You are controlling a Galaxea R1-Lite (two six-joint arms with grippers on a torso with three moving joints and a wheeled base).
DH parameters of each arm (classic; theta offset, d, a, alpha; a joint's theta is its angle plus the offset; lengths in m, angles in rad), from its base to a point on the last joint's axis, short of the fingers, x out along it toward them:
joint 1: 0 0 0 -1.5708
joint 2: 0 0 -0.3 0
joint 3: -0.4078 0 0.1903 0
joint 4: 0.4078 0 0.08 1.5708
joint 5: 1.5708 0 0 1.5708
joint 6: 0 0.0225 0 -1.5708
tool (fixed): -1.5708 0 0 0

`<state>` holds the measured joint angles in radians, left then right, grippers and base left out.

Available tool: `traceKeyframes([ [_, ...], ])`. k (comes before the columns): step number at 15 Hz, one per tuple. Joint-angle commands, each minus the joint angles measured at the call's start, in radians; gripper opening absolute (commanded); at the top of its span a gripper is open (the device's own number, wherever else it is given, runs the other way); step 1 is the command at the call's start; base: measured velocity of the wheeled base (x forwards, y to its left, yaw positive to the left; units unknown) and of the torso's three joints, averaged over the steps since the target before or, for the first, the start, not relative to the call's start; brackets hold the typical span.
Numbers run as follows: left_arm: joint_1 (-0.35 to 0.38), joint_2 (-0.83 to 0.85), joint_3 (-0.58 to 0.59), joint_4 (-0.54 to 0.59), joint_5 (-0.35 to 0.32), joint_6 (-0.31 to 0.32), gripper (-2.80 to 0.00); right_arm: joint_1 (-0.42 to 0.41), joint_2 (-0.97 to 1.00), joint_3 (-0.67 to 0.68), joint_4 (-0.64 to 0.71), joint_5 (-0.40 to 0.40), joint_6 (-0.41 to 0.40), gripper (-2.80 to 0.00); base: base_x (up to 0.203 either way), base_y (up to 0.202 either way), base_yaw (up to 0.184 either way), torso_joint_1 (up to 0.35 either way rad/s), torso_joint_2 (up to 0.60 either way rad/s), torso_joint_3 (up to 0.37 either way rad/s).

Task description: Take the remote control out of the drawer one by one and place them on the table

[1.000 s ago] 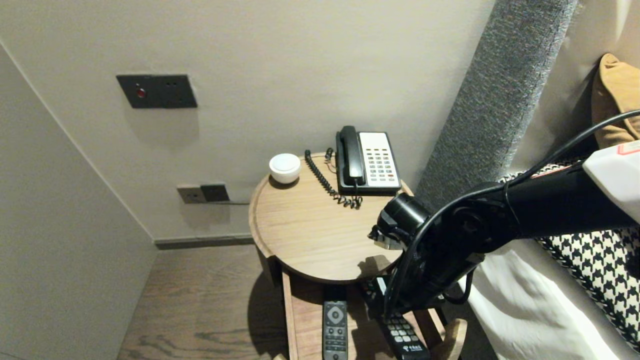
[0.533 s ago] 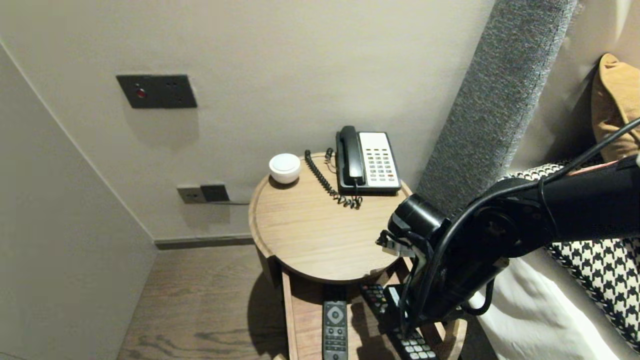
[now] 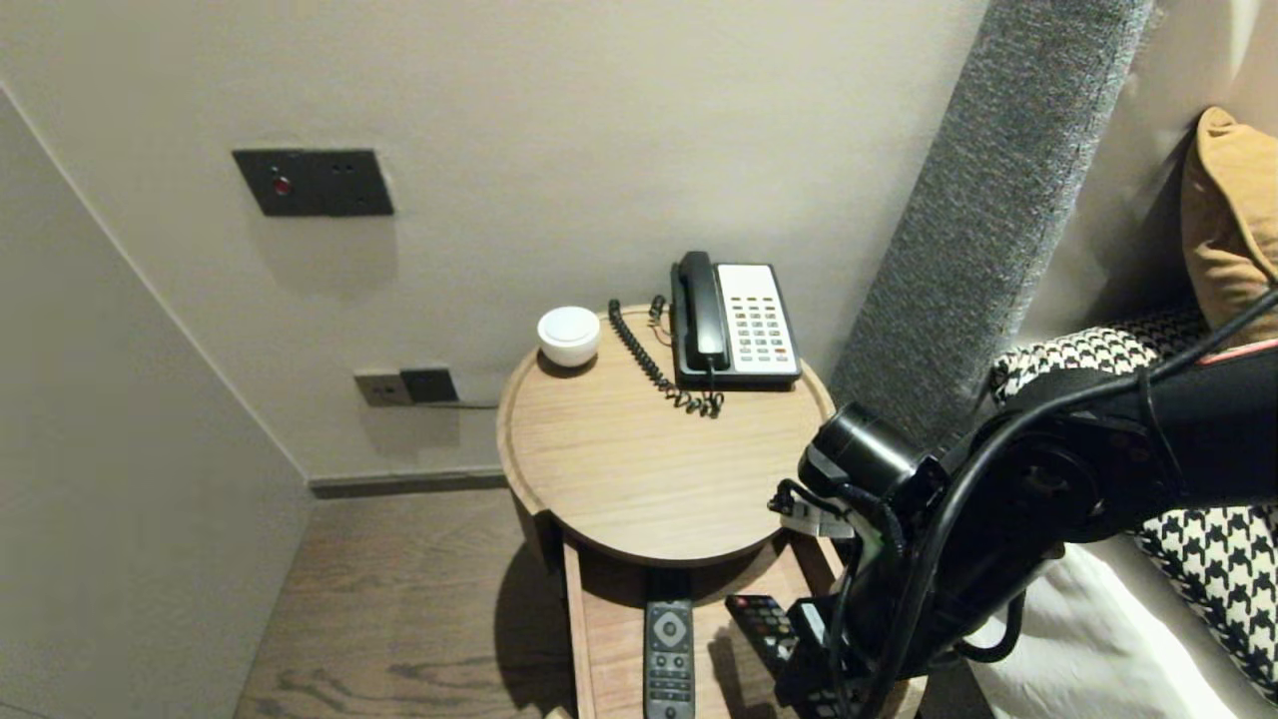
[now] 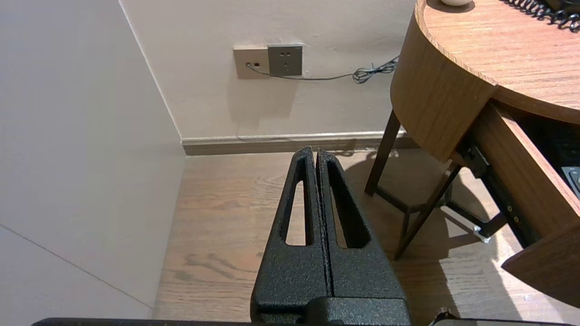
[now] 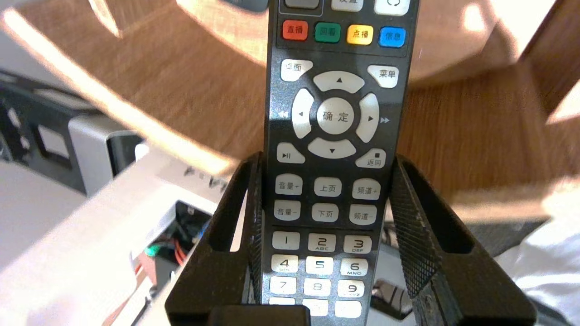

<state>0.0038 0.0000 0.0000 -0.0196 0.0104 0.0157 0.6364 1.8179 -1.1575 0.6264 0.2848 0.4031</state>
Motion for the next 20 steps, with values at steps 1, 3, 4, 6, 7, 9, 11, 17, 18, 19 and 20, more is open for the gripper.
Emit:
traceKeyframes([
  [1, 0.001, 0.0, 0.0, 0.0, 0.0, 0.0, -2.8, 0.0, -0.059, 0.034, 0.004, 0.007, 0.005, -2.8, 0.0, 0.0, 0.0, 0.0, 0.0, 0.0],
  [3, 0.001, 0.0, 0.0, 0.0, 0.0, 0.0, -2.8, 0.0, -0.102, 0.054, 0.009, 0.008, 0.009, -2.8, 0.0, 0.0, 0.0, 0.0, 0.0, 0.0],
  [4, 0.001, 0.0, 0.0, 0.0, 0.0, 0.0, -2.8, 0.0, -0.13, 0.056, 0.018, 0.008, 0.01, -2.8, 0.0, 0.0, 0.0, 0.0, 0.0, 0.0],
  [6, 0.001, 0.0, 0.0, 0.0, 0.0, 0.0, -2.8, 0.0, -0.187, 0.047, 0.052, 0.008, 0.015, -2.8, 0.0, 0.0, 0.0, 0.0, 0.0, 0.0],
  [7, 0.001, 0.0, 0.0, 0.0, 0.0, 0.0, -2.8, 0.0, -0.218, 0.04, 0.072, 0.008, 0.017, -2.8, 0.0, 0.0, 0.0, 0.0, 0.0, 0.0],
  [9, 0.001, 0.0, 0.0, 0.0, 0.0, 0.0, -2.8, 0.0, -0.264, 0.027, 0.12, 0.008, 0.019, -2.8, 0.0, 0.0, 0.0, 0.0, 0.0, 0.0],
  [11, 0.001, 0.0, 0.0, 0.0, 0.0, 0.0, -2.8, -0.004, -0.281, 0.0, 0.129, 0.007, 0.019, -2.8, 0.0, 0.0, 0.0, 0.0, 0.0, 0.0],
  [17, 0.001, 0.0, 0.0, 0.0, 0.0, 0.0, -2.8, -0.015, -0.155, -0.313, 0.2, -0.05, -0.005, -2.8, 0.0, 0.0, 0.0, 0.0, 0.0, 0.0],
  [18, 0.001, 0.0, 0.0, 0.0, 0.0, 0.0, -2.8, -0.016, -0.124, -0.357, 0.216, -0.085, -0.043, -2.8, 0.0, 0.0, 0.0, 0.0, 0.0, 0.0],
  [19, 0.001, 0.0, 0.0, 0.0, 0.0, 0.0, -2.8, -0.02, -0.098, -0.392, 0.236, -0.121, -0.115, -2.8, 0.0, 0.0, 0.0, 0.0, 0.0, 0.0],
  [20, 0.001, 0.0, 0.0, 0.0, 0.0, 0.0, -2.8, -0.04, -0.087, -0.405, 0.242, -0.142, -0.174, -2.8, 0.0, 0.0, 0.0, 0.0, 0.0, 0.0],
])
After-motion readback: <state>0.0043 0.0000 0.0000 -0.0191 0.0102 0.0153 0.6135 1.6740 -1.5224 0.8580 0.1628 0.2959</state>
